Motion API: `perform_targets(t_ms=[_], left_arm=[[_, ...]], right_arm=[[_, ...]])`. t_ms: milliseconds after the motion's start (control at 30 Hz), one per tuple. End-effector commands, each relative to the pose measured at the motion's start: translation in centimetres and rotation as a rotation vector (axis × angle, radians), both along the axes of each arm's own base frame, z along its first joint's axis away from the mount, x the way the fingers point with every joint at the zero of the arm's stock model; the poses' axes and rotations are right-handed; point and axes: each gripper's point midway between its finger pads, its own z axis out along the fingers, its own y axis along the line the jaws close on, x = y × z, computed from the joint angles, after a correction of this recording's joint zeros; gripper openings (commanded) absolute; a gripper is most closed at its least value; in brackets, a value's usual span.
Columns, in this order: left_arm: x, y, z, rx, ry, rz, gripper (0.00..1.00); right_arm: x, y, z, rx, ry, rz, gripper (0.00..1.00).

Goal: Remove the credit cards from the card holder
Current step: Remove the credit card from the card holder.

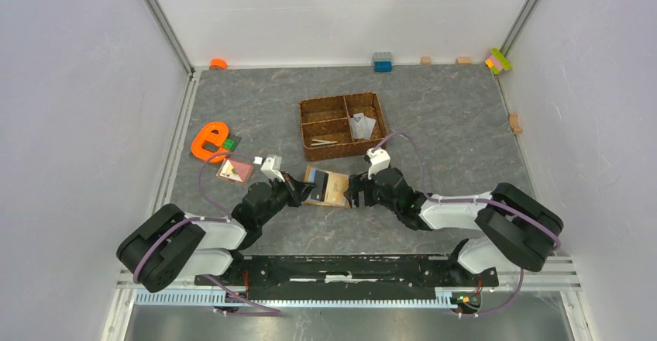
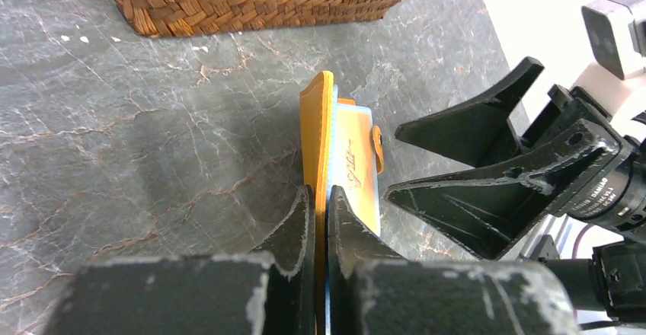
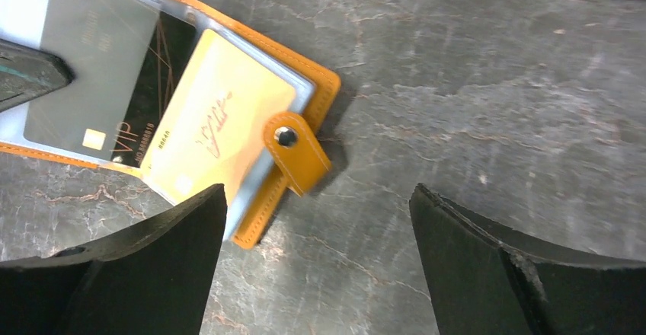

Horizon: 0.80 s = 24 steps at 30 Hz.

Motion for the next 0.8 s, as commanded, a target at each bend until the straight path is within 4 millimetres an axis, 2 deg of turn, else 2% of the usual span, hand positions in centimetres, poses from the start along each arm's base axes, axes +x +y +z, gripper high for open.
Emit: perform_targets(t_ms=[0, 100, 233, 333, 467, 567, 767], left_arm=[[0.7, 0.9, 1.4, -0.009, -0.081, 0.048, 0.02], [0.3, 0.7, 2.2, -0.039, -0.116, 0.027, 0.02], [-0.3, 0.5, 3.5, -0.083, -0.168, -0.004, 0.02], [-0.6, 1.2, 4.0, -0.112, -0.194, 0.02, 0.02], [-0.8, 0.4, 5.3, -0.134, -0.212, -0.02, 0.02], [-1.3, 0.1, 6.3, -0.172, -0.228, -0.046, 0.02], [-2.5, -0.8, 8.2, -0.257, -0.25, -0.12, 0.02]], right_arm=[[1.2, -1.6, 2.6, 0.05, -0.1, -0.104, 0.94], [0.8, -1.6, 4.1, 0.118, -0.156, -0.081, 0.98], [-0.1, -1.1, 5.9, 0.222, -0.218, -0.022, 0.98], [-0.8, -0.2, 6.3, 0.261, -0.218, 0.038, 0.98], [-1.6, 0.9, 7.9, 0.355, -0.253, 0.103, 0.98], [-2.3, 0.9, 8.9, 0.411, -0.281, 0.125, 0.98], [-2.3, 1.0, 9.5, 0.447, -0.284, 0.126, 0.98]])
